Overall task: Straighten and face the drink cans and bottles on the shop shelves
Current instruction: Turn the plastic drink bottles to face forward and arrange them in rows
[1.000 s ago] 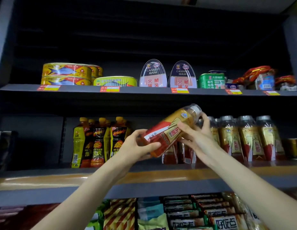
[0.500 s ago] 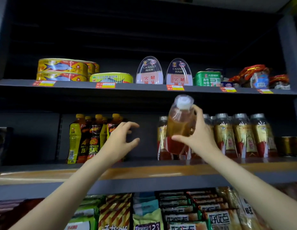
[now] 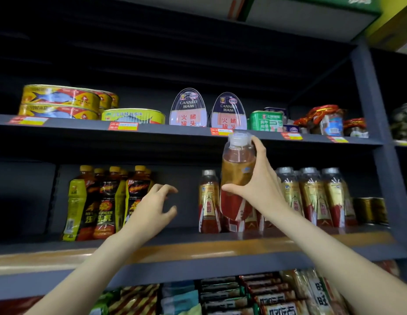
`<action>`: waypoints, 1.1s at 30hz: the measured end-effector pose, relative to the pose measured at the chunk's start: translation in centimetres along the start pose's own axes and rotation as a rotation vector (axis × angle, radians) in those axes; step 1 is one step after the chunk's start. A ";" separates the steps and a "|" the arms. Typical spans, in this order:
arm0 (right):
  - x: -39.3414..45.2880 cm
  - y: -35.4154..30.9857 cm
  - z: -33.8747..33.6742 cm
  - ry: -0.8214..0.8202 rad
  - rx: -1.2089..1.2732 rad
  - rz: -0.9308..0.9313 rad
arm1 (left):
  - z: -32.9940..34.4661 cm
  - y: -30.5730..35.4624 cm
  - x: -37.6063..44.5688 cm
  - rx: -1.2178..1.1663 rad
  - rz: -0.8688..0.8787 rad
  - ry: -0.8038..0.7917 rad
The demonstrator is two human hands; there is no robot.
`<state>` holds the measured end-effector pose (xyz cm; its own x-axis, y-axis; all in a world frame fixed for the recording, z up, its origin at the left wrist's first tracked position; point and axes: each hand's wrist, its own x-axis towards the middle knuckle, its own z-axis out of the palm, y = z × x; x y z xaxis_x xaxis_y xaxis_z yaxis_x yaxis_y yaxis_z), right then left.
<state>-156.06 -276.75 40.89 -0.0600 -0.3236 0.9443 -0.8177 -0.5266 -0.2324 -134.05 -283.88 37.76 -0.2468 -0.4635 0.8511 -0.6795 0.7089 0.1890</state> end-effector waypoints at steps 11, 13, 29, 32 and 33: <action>1.3 1.4 7.8 -0.339 -0.441 0.210 | 1.9 -1.8 -0.5 0.108 -0.039 0.071; 2.0 1.8 7.7 -0.444 -0.475 0.211 | 2.2 -2.1 -0.6 0.089 -0.069 0.113; 4.9 2.5 5.9 -0.673 -0.718 -0.211 | 2.1 -1.4 -0.8 0.234 -0.198 0.047; 5.3 3.3 6.6 -0.668 -0.737 -0.230 | 2.2 -1.5 -0.7 0.249 -0.221 0.058; 5.4 3.6 6.7 -0.670 -0.743 -0.237 | 2.2 -1.5 -0.7 0.248 -0.226 0.059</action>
<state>-155.45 -285.65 43.55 0.2942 -0.7667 0.5706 -0.9286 -0.0880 0.3606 -134.43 -285.76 35.76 -0.0350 -0.5574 0.8295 -0.8617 0.4372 0.2574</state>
